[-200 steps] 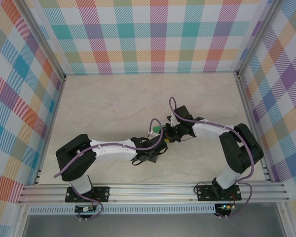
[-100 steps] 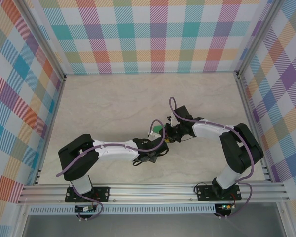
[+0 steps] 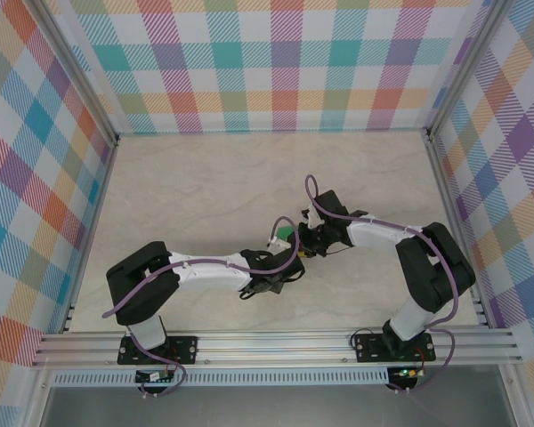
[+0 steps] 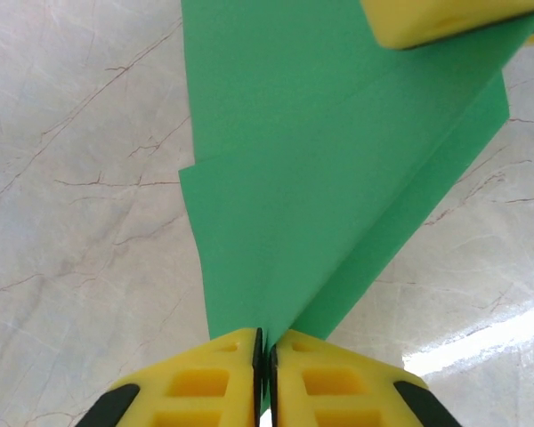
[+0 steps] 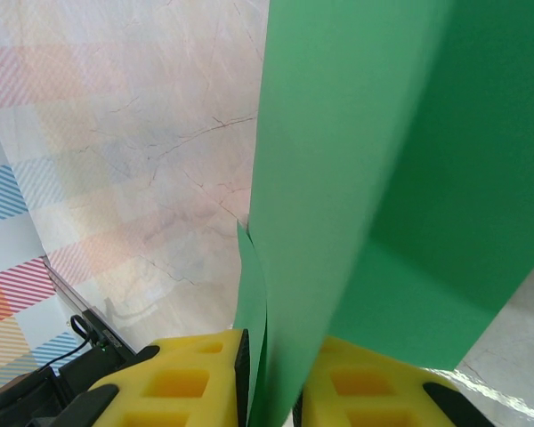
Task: Fold a paper plane with a square sheet of paper (pick it up from the middle)
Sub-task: Fourth fold the wing at the center of the table.
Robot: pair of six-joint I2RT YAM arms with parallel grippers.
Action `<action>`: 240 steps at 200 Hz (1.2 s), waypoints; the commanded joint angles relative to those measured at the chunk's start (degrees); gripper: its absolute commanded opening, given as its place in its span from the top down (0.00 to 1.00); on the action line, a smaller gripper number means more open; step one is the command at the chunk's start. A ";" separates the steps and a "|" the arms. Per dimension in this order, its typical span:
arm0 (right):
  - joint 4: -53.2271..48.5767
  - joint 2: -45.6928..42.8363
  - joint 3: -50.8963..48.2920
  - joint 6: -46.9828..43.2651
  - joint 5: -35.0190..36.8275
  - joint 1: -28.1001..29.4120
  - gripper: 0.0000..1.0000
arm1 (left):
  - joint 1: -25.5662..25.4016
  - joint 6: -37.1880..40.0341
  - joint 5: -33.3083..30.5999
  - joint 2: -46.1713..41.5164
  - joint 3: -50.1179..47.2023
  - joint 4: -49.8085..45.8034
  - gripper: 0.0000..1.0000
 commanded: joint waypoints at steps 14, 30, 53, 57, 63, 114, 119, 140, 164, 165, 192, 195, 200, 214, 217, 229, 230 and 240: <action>-3.29 -2.80 1.00 -1.64 2.20 -0.09 0.78 | -0.54 0.89 -0.30 -1.43 0.29 -0.16 0.91; -4.18 -4.97 0.46 -2.22 2.59 -0.51 0.77 | 0.22 1.24 1.45 -2.65 -0.61 1.07 0.92; -4.87 -9.04 -1.12 -2.68 3.43 -1.85 0.68 | 2.14 1.93 6.75 -5.22 -2.79 4.40 0.93; -4.98 -9.81 -1.54 -2.64 3.57 -2.15 0.67 | 2.52 2.06 8.04 -5.68 -3.28 5.09 0.93; -5.11 -11.00 -2.05 -2.58 3.79 -2.58 0.65 | 3.16 2.25 9.66 -6.38 -3.97 6.17 0.93; -4.05 -16.48 -5.61 -3.45 1.23 -4.24 0.58 | 8.28 2.98 21.06 -10.70 -8.82 13.77 0.93; -3.71 -16.27 -5.77 -3.39 0.57 -4.23 0.58 | 8.64 2.97 21.61 -10.89 -9.17 14.02 0.93; -0.84 -14.64 -6.39 -2.03 -2.32 -4.09 0.53 | 8.96 4.17 22.09 -10.89 -9.37 13.67 0.92; 2.34 -12.05 -5.57 0.28 -3.93 -3.22 0.48 | 8.96 4.74 20.83 -10.91 -9.40 12.70 0.91; 2.51 -11.93 -5.50 0.35 -3.93 -3.16 0.47 | 8.96 4.75 20.81 -10.91 -9.38 12.66 0.91; 2.19 -8.02 -2.58 2.39 -2.58 -1.88 0.43 | 8.96 5.26 19.93 -11.07 -9.50 12.20 0.89; 2.33 -7.43 -2.29 2.62 -2.51 -1.80 0.43 | 8.96 5.36 19.84 -11.04 -9.47 12.07 0.89; 2.80 -6.61 -1.89 2.85 -2.68 -1.71 0.43 | 8.89 5.62 19.63 -11.09 -9.38 11.82 0.89; 3.84 -4.59 -0.87 3.89 -2.81 -1.43 0.43 | 8.80 6.13 18.67 -11.06 -9.10 10.86 0.88; 3.98 -4.33 -0.67 3.96 -2.92 -1.36 0.44 | 8.79 6.20 18.36 -11.11 -8.98 10.65 0.88; 3.65 -3.13 0.30 4.21 -2.64 -1.12 0.46 | 8.70 6.62 17.82 -11.08 -8.77 9.97 0.88; 3.60 -3.12 0.33 4.25 -2.63 -1.14 0.46 | 8.70 6.61 17.76 -11.08 -8.80 9.94 0.88; 3.62 -2.72 0.67 4.39 -2.52 -1.07 0.46 | 8.53 6.87 17.23 -11.05 -8.65 9.52 0.87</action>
